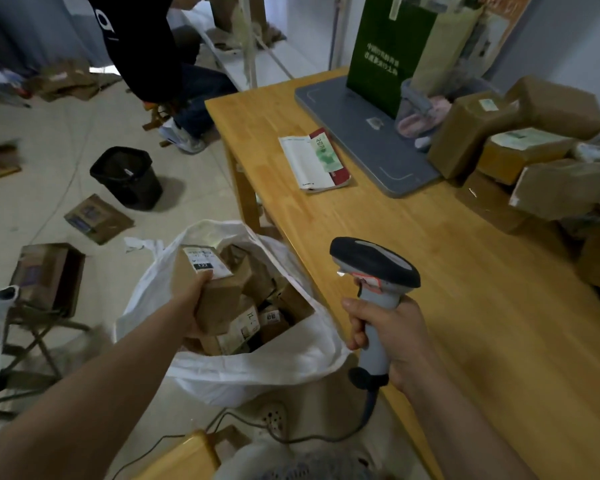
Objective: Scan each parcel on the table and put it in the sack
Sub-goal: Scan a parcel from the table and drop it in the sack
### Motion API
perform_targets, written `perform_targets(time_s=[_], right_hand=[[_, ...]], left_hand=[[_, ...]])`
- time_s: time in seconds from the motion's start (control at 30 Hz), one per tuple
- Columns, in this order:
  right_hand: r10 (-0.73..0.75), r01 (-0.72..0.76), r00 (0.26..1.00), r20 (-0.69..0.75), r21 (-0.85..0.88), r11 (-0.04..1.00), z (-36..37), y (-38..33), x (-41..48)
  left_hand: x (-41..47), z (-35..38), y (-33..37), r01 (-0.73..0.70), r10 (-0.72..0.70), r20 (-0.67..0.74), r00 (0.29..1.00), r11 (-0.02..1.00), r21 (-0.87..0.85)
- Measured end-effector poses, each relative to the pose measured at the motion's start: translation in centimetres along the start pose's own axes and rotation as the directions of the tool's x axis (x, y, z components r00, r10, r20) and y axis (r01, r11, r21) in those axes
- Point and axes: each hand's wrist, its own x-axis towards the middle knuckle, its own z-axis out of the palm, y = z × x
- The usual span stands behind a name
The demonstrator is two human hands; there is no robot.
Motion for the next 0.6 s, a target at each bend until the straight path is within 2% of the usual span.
perform_targets(time_s=[0.07,0.1,0.13,0.2,0.27,0.3,0.37,0.47,0.6], right_hand=[[0.008,-0.008,0.999,-0.033,0.01,1.0,-0.4,0.2,0.1],[0.009,-0.008,0.999,-0.049,0.018,1.0,-0.7,0.2,0.1],[0.012,-0.01,0.998,-0.064,0.031,0.999,-1.1,0.3,0.1],[0.028,-0.022,0.995,-0.091,0.064,0.998,-2.1,0.4,-0.1],[0.035,-0.022,0.991,-0.126,0.107,0.994,-3.4,0.4,-0.4],[0.035,-0.015,0.988,-0.149,0.135,0.991,-4.2,0.4,-0.6],[0.034,0.008,0.978,-0.206,0.197,0.98,-6.1,0.1,-1.1],[0.025,0.071,0.949,-0.316,0.287,0.955,-9.8,-0.6,-2.3],[0.04,0.183,0.882,-0.469,0.42,0.889,-15.5,-1.3,-3.9]], left_hand=[[2.6,0.3,1.1,-0.243,0.257,-0.096,0.962,0.96,0.137],[5.3,0.6,1.1,-0.282,0.312,-0.085,0.946,0.926,0.252],[8.2,1.3,0.8,-0.263,0.301,-0.081,0.95,0.913,0.312],[11.9,3.9,-0.6,-0.302,0.337,-0.047,0.94,0.892,0.337],[4.8,8.6,-0.9,-0.303,0.328,0.011,0.945,0.861,0.408],[-0.7,11.5,-0.5,-0.362,0.377,0.066,0.924,0.806,0.469],[-4.7,16.4,-0.7,-0.51,0.509,0.156,0.847,0.693,0.509],[-9.5,23.2,-1.4,-0.731,0.632,0.385,0.673,0.488,0.477],[-15.2,31.4,-2.9,-0.889,0.619,0.643,0.451,0.247,0.385]])
